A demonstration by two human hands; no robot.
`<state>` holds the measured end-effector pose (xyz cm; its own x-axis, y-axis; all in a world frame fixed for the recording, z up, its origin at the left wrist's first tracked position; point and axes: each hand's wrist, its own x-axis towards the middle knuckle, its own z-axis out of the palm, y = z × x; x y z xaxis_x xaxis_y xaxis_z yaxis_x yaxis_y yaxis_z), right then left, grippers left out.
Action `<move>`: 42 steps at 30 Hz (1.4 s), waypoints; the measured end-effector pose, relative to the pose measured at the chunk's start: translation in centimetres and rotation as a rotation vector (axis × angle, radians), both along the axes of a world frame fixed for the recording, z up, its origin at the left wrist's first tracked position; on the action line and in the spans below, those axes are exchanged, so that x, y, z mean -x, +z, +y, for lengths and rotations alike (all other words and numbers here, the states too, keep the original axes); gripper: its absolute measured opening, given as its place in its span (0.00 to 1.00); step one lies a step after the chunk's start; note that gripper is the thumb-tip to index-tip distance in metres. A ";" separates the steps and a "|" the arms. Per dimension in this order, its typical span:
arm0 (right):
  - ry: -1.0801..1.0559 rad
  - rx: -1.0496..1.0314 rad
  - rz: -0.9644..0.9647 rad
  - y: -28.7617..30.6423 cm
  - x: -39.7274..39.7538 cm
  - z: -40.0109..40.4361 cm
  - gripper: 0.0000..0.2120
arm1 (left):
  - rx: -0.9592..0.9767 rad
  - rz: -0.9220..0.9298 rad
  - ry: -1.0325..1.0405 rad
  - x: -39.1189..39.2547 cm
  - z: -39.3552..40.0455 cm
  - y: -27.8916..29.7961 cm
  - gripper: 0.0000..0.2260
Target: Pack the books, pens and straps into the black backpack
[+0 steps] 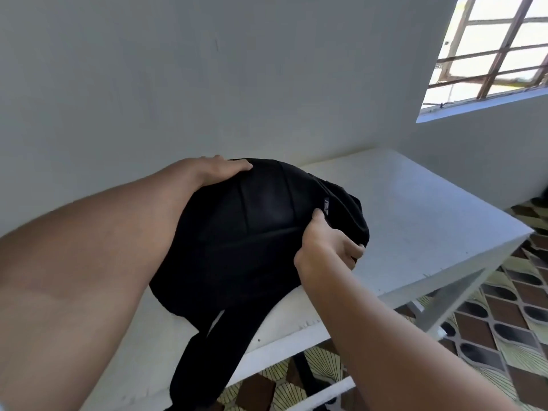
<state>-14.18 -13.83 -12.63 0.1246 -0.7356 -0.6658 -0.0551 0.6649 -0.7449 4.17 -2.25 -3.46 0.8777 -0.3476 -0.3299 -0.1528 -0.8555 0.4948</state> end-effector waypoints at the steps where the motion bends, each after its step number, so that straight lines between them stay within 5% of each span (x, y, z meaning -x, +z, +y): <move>1: 0.011 -0.063 -0.030 -0.1 -0.4 -0.1 0.54 | 0.018 0.018 0.006 -0.1 0.2 -0.3 0.51; 3: 0.062 -0.131 -0.084 -0.2 -1.1 -0.4 0.51 | 0.119 -0.017 0.021 0.1 0.5 -0.9 0.48; 8: 0.211 -0.102 -0.216 -0.1 -2.3 -1.4 0.24 | 0.453 -0.244 0.045 1.1 1.3 -3.0 0.15; 15: 0.215 0.073 -0.458 7.9 -6.2 -2.5 0.25 | 1.025 -0.468 0.389 4.2 1.7 1.4 0.16; 21: 0.406 0.372 -0.725 17.7 -13.1 -4.0 0.11 | 1.472 -0.587 0.504 8.0 0.7 5.9 0.06; 27: 0.628 0.646 -0.980 23.2 -18.6 -7.7 0.09 | 1.258 -0.546 0.325 5.9 -2.6 4.4 0.17; 31: 0.987 0.882 -0.737 17.1 -21.1 -10.6 0.08 | 0.856 -0.377 0.360 2.5 -2.1 -2.7 0.23; 34: 1.015 0.962 -0.535 13.0 -21.8 -12.7 0.06 | 0.625 -0.319 0.373 1.3 -1.1 -6.4 0.25; 42: 1.052 0.985 -0.464 12.9 -20.3 -16.4 0.15 | 0.629 -0.291 0.492 0.7 0.0 -5.4 0.25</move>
